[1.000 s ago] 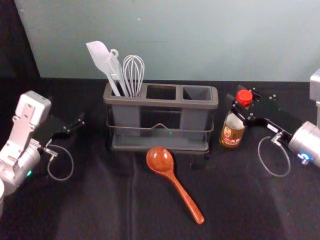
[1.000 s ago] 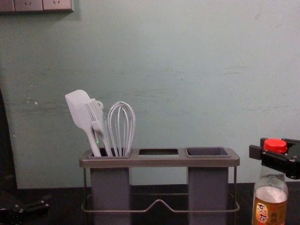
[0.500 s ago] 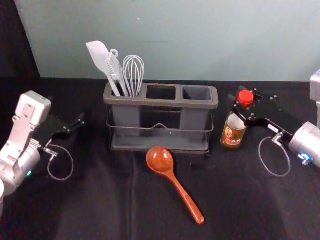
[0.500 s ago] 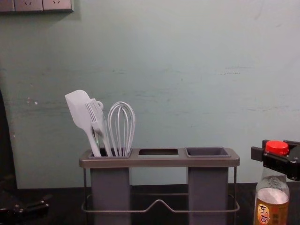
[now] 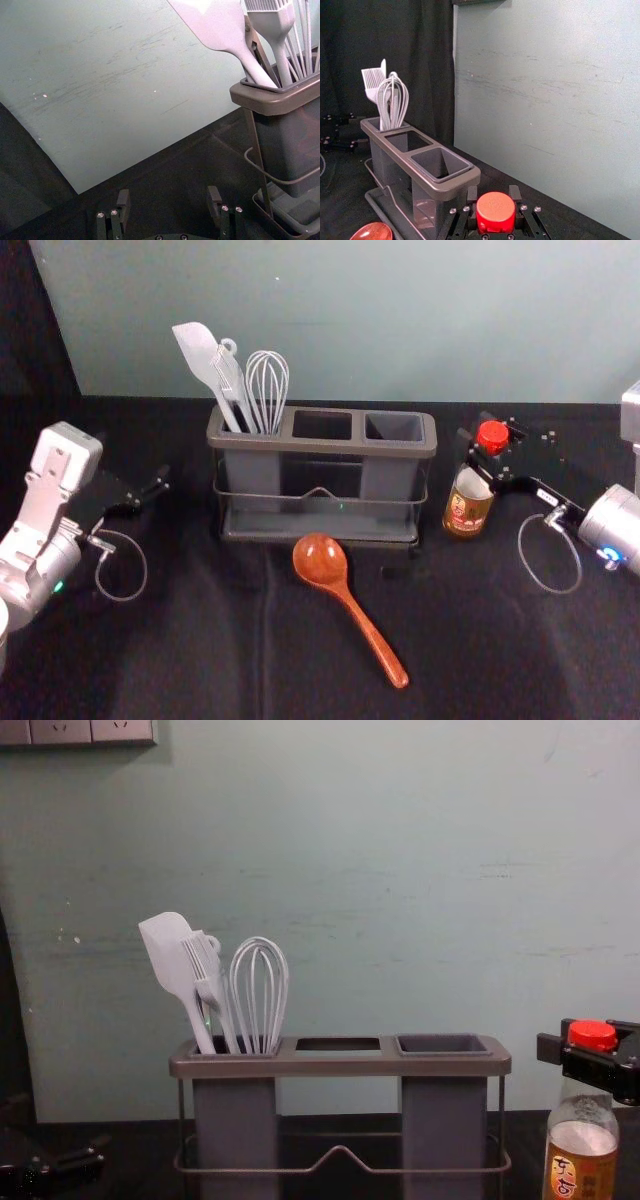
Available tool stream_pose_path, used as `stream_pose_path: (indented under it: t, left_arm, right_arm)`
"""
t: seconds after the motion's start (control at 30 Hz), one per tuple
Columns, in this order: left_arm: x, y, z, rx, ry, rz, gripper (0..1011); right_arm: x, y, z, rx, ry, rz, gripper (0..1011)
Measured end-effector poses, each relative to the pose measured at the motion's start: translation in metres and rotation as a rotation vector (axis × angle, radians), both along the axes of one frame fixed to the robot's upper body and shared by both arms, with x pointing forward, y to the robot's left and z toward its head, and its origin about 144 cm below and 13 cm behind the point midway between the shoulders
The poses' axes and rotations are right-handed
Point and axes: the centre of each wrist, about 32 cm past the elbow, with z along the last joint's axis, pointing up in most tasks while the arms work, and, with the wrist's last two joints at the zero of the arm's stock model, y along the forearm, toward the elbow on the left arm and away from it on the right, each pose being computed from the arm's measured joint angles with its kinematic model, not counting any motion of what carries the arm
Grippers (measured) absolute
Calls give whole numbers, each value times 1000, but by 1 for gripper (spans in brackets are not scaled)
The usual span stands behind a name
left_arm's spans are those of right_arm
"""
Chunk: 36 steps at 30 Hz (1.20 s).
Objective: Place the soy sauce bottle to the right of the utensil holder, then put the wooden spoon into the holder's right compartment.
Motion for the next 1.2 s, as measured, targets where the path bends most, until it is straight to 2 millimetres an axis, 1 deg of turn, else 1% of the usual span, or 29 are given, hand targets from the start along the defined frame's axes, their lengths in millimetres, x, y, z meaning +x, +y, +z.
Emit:
stream_pose_path:
  t: [0.07, 0.1, 0.17, 0.2, 0.23, 0.27, 0.3, 0.37, 0.4, 0.43, 0.53, 0.57, 0.6, 0.63, 0.67, 0.77, 1.2]
  left_arm:
    - [0, 0, 0, 0, 0, 0, 1005]
    - [0, 0, 0, 0, 0, 0, 1005]
    - [0, 0, 0, 0, 0, 0, 1005]
    - [0, 0, 0, 0, 0, 0, 1005]
    - [0, 0, 0, 0, 0, 0, 1005]
    - [0, 0, 0, 0, 0, 0, 1005]
    - [0, 0, 0, 0, 0, 0, 1005]
    - [0, 0, 0, 0, 0, 0, 1005]
    - [0, 0, 0, 0, 0, 0, 1005]
    - [0, 0, 0, 0, 0, 0, 1005]
    - [0, 0, 0, 0, 0, 0, 1005]
    - [0, 0, 0, 0, 0, 0, 1005]
    - [0, 0, 0, 0, 0, 0, 1005]
    - [0, 0, 0, 0, 0, 0, 1005]
    - [0, 0, 0, 0, 0, 0, 1005]
    - [0, 0, 0, 0, 0, 0, 1005]
    - [0, 0, 0, 0, 0, 0, 1005]
  right_arm:
    - [0, 0, 0, 0, -1, 1, 403]
    - [0, 0, 0, 0, -1, 1, 440]
    - [0, 0, 0, 0, -1, 2, 474]
    - [0, 0, 0, 0, -1, 2, 547]
    - [0, 0, 0, 0, -1, 2, 563]
    - [0, 0, 0, 0, -1, 2, 609]
    - [0, 0, 0, 0, -1, 2, 609]
    - [0, 0, 0, 0, -1, 2, 693]
    - [0, 0, 0, 1, -1, 3, 707]
    - [0, 0, 0, 1, -1, 3, 763]
    - [0, 0, 0, 1, -1, 3, 815]
    - [0, 0, 0, 1, -1, 3, 879]
    - [0, 0, 0, 1, -1, 3, 893]
    - [0, 0, 0, 1, 0, 3, 939]
    - [0, 0, 0, 1, 0, 3, 958]
    - [0, 0, 0, 1, 0, 3, 1003]
    - [0, 0, 0, 1, 0, 3, 1003]
